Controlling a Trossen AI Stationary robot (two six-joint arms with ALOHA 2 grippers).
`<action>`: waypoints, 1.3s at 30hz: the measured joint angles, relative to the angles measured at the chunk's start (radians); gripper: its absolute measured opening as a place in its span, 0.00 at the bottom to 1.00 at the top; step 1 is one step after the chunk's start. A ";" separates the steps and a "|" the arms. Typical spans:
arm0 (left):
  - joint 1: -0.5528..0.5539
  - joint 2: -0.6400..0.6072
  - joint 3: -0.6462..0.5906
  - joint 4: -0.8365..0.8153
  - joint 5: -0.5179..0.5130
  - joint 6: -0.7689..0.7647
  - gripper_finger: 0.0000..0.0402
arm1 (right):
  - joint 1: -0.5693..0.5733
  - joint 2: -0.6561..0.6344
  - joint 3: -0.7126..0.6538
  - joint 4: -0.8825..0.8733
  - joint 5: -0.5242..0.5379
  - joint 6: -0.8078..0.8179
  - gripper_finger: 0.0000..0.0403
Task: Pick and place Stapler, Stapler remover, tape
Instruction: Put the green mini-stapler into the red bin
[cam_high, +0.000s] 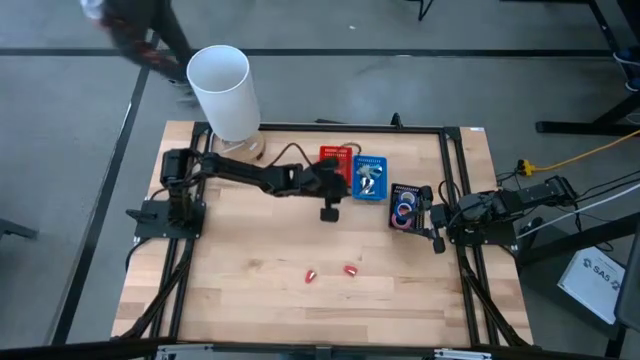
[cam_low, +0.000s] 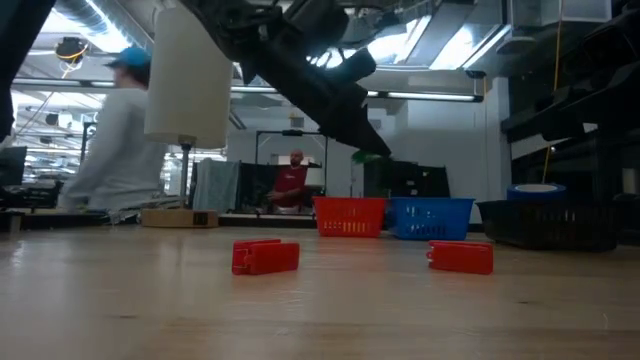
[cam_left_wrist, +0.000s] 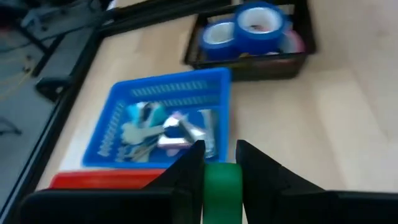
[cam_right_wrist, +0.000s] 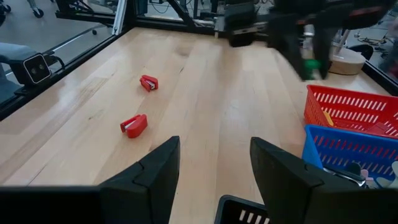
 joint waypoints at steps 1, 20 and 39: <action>0.014 0.000 0.000 0.001 0.000 -0.016 0.17 | 0.000 0.000 0.000 0.000 0.000 0.000 0.49; 0.208 0.027 0.000 -0.083 0.031 -0.087 0.18 | 0.000 0.000 0.000 0.000 0.000 0.000 0.49; 0.206 0.092 0.000 -0.015 0.079 -0.147 0.22 | 0.000 0.000 0.000 0.000 0.000 0.000 0.49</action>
